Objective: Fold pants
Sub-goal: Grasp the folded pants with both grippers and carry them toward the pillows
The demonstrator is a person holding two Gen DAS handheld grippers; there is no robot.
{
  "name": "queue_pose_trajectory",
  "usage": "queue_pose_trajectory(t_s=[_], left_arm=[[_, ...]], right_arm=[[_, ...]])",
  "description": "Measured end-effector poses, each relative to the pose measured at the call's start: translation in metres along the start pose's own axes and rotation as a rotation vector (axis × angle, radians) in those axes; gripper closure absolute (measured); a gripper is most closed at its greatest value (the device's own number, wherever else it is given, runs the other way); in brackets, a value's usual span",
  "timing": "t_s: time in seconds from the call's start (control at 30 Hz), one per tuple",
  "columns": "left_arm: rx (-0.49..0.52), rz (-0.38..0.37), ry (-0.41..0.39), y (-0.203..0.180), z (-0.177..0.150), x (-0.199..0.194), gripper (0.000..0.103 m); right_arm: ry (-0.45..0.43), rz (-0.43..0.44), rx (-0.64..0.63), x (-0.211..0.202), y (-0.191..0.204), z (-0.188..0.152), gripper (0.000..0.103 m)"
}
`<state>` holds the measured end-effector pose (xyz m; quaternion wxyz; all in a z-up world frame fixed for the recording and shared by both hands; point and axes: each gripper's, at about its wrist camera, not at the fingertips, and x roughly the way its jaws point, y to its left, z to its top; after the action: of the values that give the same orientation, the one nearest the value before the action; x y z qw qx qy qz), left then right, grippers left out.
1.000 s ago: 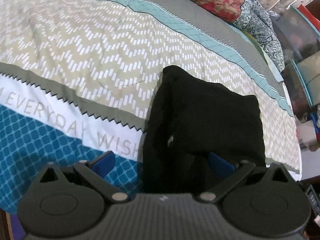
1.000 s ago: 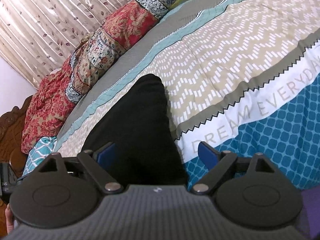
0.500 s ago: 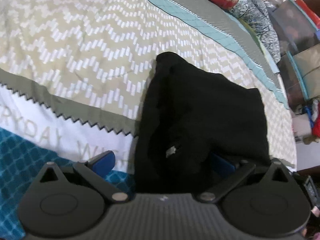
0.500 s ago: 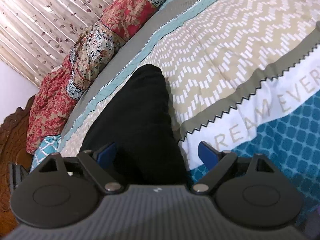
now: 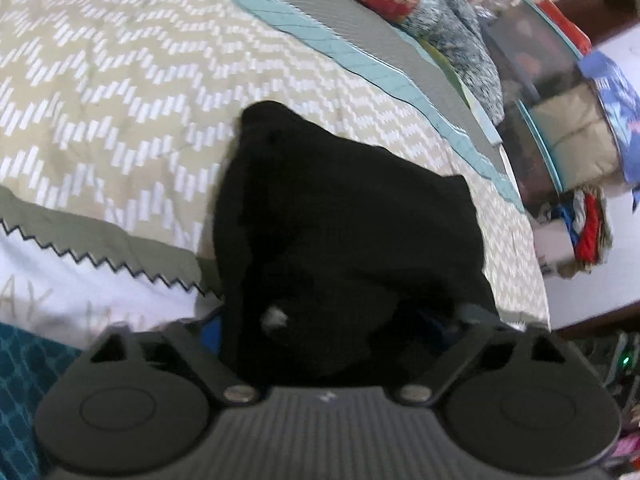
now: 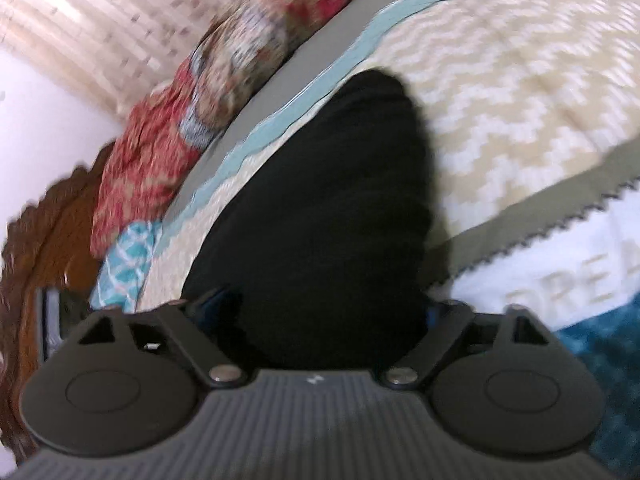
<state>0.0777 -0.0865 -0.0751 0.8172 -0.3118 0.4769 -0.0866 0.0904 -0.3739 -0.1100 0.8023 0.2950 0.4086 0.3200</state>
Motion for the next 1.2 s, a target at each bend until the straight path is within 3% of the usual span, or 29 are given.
queue_pose_trajectory(t_s=[0.07, 0.13, 0.23, 0.37, 0.53, 0.7, 0.9, 1.03, 1.1, 1.2], left_arm=[[0.038, 0.041, -0.025, -0.009, -0.004, -0.005, 0.038], [0.028, 0.024, -0.035, -0.012, -0.003, -0.013, 0.046], [0.004, -0.038, -0.069, -0.023, 0.006, -0.031, 0.047], [0.089, -0.054, -0.147, -0.054, 0.027, -0.050, 0.047], [0.200, -0.079, -0.272, -0.086, 0.083, -0.065, 0.047], [0.347, -0.010, -0.389, -0.115, 0.151, -0.050, 0.047], [0.330, 0.016, -0.430, -0.109, 0.237, -0.003, 0.047], [0.301, 0.082, -0.422, -0.083, 0.271, 0.042, 0.047], [0.262, 0.145, -0.388, -0.060, 0.283, 0.073, 0.047], [0.166, 0.291, -0.272, -0.021, 0.289, 0.123, 0.047]], right_arm=[[-0.021, -0.045, -0.092, -0.002, 0.015, -0.005, 0.037], [-0.054, -0.072, -0.167, -0.008, 0.029, -0.008, 0.046], [-0.124, -0.100, -0.312, -0.021, 0.054, -0.012, 0.057], [-0.233, -0.090, -0.435, -0.026, 0.080, 0.002, 0.060], [-0.406, -0.058, -0.541, -0.017, 0.101, 0.053, 0.060], [-0.553, -0.052, -0.659, 0.009, 0.113, 0.105, 0.060], [-0.663, -0.065, -0.675, 0.063, 0.110, 0.166, 0.060], [-0.621, -0.084, -0.622, 0.111, 0.089, 0.195, 0.059], [-0.544, -0.105, -0.563, 0.141, 0.073, 0.203, 0.059], [-0.352, -0.179, -0.505, 0.194, 0.042, 0.207, 0.053]])
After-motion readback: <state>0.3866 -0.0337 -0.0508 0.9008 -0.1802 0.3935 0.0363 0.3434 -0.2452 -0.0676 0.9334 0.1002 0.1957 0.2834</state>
